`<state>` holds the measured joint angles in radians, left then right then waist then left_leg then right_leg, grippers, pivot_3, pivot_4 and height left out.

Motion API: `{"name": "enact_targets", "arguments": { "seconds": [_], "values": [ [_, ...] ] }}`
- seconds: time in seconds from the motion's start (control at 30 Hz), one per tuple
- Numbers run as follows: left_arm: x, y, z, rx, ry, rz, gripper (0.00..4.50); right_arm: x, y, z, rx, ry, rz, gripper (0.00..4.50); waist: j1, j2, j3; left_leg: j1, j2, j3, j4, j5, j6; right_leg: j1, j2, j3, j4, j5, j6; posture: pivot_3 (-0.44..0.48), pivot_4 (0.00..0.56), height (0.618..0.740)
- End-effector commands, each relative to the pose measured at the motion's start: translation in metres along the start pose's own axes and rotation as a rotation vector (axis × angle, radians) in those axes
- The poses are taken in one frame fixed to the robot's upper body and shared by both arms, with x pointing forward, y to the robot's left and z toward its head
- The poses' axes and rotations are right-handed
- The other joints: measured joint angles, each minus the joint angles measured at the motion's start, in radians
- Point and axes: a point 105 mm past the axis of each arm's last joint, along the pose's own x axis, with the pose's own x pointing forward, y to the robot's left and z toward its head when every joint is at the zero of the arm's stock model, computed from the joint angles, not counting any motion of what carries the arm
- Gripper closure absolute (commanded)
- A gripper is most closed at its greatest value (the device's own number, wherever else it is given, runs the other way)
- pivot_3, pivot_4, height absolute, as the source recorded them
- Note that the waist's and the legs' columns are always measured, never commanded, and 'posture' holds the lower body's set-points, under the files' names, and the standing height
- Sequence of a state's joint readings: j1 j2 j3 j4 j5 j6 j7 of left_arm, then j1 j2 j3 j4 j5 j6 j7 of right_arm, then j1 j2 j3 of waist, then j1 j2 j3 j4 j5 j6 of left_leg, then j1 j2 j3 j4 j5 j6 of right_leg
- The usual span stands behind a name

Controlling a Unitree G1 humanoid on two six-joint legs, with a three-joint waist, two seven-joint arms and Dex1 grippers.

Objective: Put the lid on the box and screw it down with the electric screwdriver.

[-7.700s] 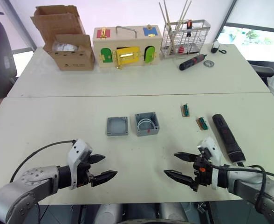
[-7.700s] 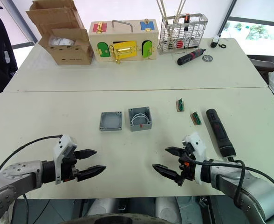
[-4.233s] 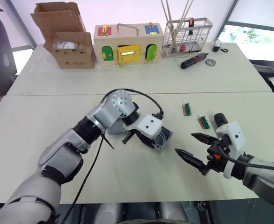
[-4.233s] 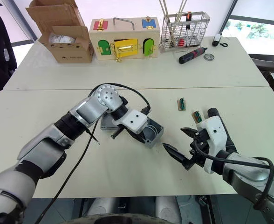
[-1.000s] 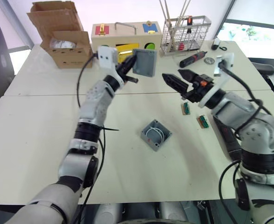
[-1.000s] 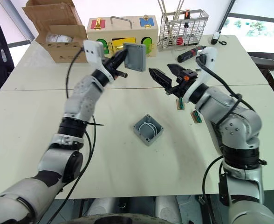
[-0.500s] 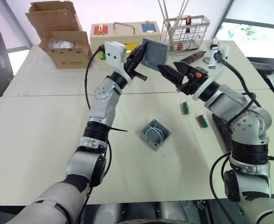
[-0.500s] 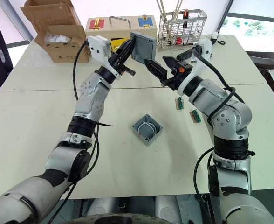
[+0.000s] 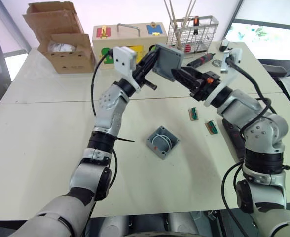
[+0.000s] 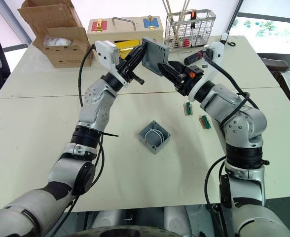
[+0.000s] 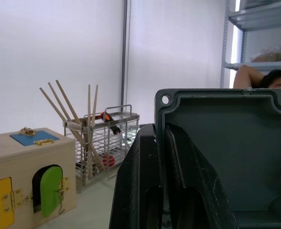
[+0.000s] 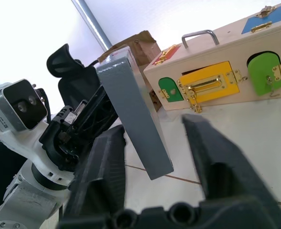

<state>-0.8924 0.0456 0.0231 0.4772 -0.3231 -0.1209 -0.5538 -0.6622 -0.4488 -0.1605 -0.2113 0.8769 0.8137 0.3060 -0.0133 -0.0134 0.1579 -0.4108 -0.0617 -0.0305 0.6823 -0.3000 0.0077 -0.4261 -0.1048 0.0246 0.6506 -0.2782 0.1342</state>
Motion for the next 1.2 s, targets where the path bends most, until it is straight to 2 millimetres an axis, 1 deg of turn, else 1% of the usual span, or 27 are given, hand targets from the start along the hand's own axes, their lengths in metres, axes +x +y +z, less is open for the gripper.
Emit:
{"name": "enact_targets", "arguments": {
  "seconds": [0.03,0.3,0.4,0.43,0.57,0.63,0.73,0.83,0.9,0.97,1.03,1.07,1.13,1.2],
  "values": [
    [0.004,-0.008,0.016,0.026,-0.053,-0.042,4.5,-0.002,0.004,0.009,-0.027,-0.036,0.009,4.39,0.0,0.0,0.0,0.0,0.0,0.0,0.0,0.0,0.0,0.0,0.0,0.0,0.0,0.0,0.0,0.0,0.15,0.737],
    [0.001,-0.01,0.01,0.0,-0.02,-0.071,4.5,-0.003,0.007,0.009,-0.044,-0.028,0.018,4.4,0.0,0.0,0.0,0.0,0.0,0.0,0.0,0.0,0.0,0.0,0.0,0.0,0.0,0.0,0.0,0.0,0.15,0.737],
    [-0.003,-0.01,0.012,-0.081,-0.018,-0.11,3.51,-0.004,0.013,0.009,-0.076,-0.031,0.036,4.4,0.0,0.0,0.0,0.0,0.0,0.0,0.0,0.0,0.0,0.0,0.0,0.0,0.0,0.0,0.0,0.0,0.15,0.737],
    [-0.004,-0.009,0.012,-0.089,-0.016,-0.109,3.07,-0.004,0.014,0.009,-0.086,-0.031,0.04,4.4,0.0,0.0,0.0,0.0,0.0,0.0,0.0,0.0,0.0,0.0,0.0,0.0,0.0,0.0,0.0,0.0,0.15,0.737],
    [-0.014,0.005,0.018,-0.132,-0.009,-0.083,0.93,-0.007,0.018,0.011,-0.141,-0.054,0.033,4.4,-0.001,0.0,0.0,0.0,0.0,0.0,0.0,0.0,0.0,0.0,0.0,0.0,0.0,0.0,0.0,0.0,0.15,0.737],
    [-0.024,0.006,0.023,-0.161,0.006,-0.118,0.06,-0.009,0.018,0.014,-0.185,-0.068,0.015,4.4,-0.004,0.0,0.0,0.0,0.0,0.0,0.0,0.0,0.0,0.0,0.0,0.0,0.0,0.0,0.0,0.0,0.15,0.737],
    [-0.041,0.012,0.034,-0.241,0.039,-0.146,0.06,-0.019,0.013,0.02,-0.309,-0.096,-0.051,4.4,-0.005,0.0,0.0,0.0,0.001,-0.001,-0.001,0.0,0.0,-0.001,0.0,0.0,0.001,0.0,0.0,0.0,0.15,0.737],
    [-0.055,0.015,0.043,-0.336,0.081,-0.174,0.06,-0.029,0.01,0.02,-0.472,-0.093,-0.105,4.4,0.0,0.0,0.0,0.0,0.0,-0.001,0.0,0.0,0.0,-0.001,0.0,0.0,0.001,0.0,0.0,0.0,0.15,0.737],
    [-0.068,0.021,0.042,-0.331,0.138,-0.172,0.06,-0.041,0.015,0.015,-0.683,-0.086,-0.133,4.4,0.004,0.0,0.0,0.0,0.0,-0.001,0.0,0.0,0.0,0.0,0.0,0.0,0.0,0.0,0.0,0.0,0.15,0.737],
    [-0.074,0.027,0.037,-0.348,0.175,-0.152,0.06,-0.052,0.022,0.003,-0.921,-0.065,-0.135,4.4,0.005,0.0,0.0,0.0,0.0,-0.002,0.0,0.0,0.0,0.0,0.0,0.0,0.001,0.0,0.0,0.0,0.15,0.737],
    [-0.074,0.028,0.033,-0.362,0.196,-0.153,0.06,-0.062,0.028,-0.018,-1.106,-0.024,-0.104,4.4,0.004,0.0,0.0,0.0,-0.001,-0.002,0.0,0.0,0.0,0.0,0.001,0.0,0.0,0.0,0.0,0.0,0.15,0.737],
    [-0.073,0.027,0.031,-0.364,0.203,-0.156,0.06,-0.068,0.03,-0.03,-1.214,0.007,-0.091,4.4,0.004,0.0,0.0,0.0,-0.001,-0.002,0.001,0.0,0.0,0.0,0.001,0.0,0.0,0.0,0.0,0.0,0.15,0.737],
    [-0.07,0.025,0.03,-0.369,0.211,-0.166,0.06,-0.078,0.033,-0.048,-1.36,0.031,-0.065,4.4,0.003,0.0,0.0,0.0,-0.001,-0.001,0.001,0.0,0.0,0.0,0.001,0.0,0.0,0.0,0.0,0.0,0.15,0.737],
    [-0.068,0.018,0.025,-0.364,0.232,-0.197,0.06,-0.089,0.036,-0.071,-1.522,0.071,-0.037,4.4,0.002,0.0,0.0,0.0,-0.001,-0.001,0.001,0.0,0.0,0.0,0.001,0.0,0.0,0.0,0.0,0.0,0.15,0.737]
  ]
}}
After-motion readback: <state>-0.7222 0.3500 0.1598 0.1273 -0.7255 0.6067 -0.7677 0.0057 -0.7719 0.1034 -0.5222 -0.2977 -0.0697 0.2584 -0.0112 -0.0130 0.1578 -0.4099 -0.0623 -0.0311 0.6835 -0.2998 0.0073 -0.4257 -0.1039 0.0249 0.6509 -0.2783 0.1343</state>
